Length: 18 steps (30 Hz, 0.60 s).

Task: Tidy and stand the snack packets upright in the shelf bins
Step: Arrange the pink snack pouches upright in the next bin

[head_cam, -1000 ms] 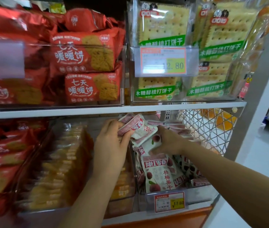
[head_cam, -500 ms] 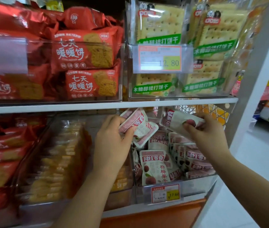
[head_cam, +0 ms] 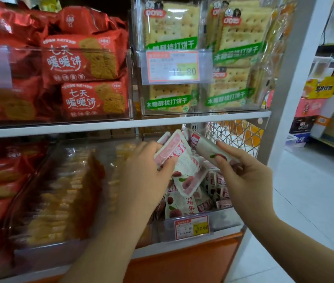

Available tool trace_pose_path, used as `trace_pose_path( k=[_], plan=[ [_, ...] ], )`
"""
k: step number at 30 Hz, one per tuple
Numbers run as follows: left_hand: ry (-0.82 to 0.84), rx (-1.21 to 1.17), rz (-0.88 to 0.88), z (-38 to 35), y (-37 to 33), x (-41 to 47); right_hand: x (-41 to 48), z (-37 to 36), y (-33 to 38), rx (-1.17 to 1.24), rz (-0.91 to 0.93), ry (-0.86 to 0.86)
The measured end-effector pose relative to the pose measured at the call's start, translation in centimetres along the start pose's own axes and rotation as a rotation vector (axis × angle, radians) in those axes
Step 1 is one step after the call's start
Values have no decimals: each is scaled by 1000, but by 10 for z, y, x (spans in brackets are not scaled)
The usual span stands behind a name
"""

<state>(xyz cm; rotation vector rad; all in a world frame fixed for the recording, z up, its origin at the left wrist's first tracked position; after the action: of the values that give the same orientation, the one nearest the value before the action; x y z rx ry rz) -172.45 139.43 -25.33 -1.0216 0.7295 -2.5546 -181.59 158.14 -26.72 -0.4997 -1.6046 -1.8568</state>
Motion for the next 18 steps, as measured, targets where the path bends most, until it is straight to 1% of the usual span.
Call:
trace_pose_path(
  k=[2,3,5,7,9,11,13,15,18],
  plan=[
    [102,-37,108,-22,13,2,-2,-11,5,-79,110,80],
    [135,-68,155,-30,19,2,-4,-18,3,-107,137,134],
    [161,-136,218,-34,28,5,-5,-29,-7,-96,117,228],
    [157,-202,259,-30,33,7,-4,-33,-15,-40,63,279],
    [168,-262,295,-28,38,8,-6,-38,-15,-17,59,342],
    [191,-302,317,-30,40,7,-13,-49,-11,-46,93,459],
    [206,-300,322,-33,41,6,-21,-60,-12,-94,75,572],
    [212,-299,329,-33,43,4,-21,-62,-10,-101,73,588],
    [219,-322,325,-32,43,4,-12,-55,-7,-115,101,498]
  ],
)
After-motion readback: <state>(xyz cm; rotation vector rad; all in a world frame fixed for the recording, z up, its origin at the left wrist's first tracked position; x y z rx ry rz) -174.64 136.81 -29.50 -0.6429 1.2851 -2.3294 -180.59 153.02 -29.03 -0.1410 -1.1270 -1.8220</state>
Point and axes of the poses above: each hand's wrist, its own x-axis towards the middle knuckle, its own z-axis out of the back of the hand, y = z × x, the point moved 10 cm from there along x, towards the middle knuckle, and after that the axes turned 3 degrees about y, right-handed, at the moved point
